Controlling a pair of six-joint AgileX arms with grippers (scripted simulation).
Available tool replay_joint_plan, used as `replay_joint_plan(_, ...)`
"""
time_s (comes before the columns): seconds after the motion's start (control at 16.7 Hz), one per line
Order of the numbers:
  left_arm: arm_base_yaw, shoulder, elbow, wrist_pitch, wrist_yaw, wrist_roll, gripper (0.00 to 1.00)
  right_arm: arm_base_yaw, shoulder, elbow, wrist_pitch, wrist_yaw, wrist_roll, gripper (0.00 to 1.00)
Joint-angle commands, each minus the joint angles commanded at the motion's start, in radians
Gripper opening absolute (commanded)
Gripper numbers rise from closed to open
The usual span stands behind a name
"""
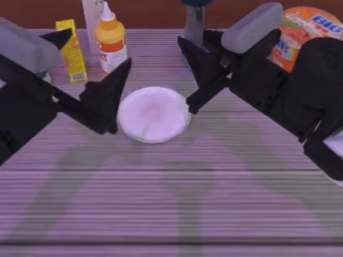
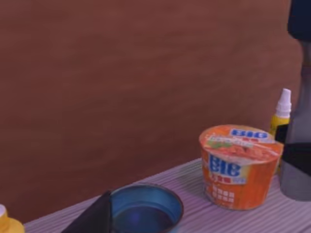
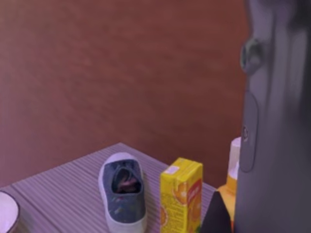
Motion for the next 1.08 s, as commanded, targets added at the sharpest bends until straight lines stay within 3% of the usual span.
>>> replay_joint_plan(0.24,-0.089,0.182,0.099,0.068,0.036,0.002,1.0,0.0,0.0,0.0,0.0,0.0,0.0,0.0)
replay_joint_plan(0.54,-0.105,0.211,0.115,0.08,0.042,0.002,1.0,0.0,0.0,0.0,0.0,0.0,0.0,0.0)
replay_joint_plan(0.78,-0.111,0.248,0.144,0.092,0.035,0.002,1.0,0.0,0.0,0.0,0.0,0.0,0.0,0.0)
replay_joint_plan(1.08,-0.152,0.493,0.311,0.163,-0.001,0.003,1.0,0.0,0.0,0.0,0.0,0.0,0.0,0.0)
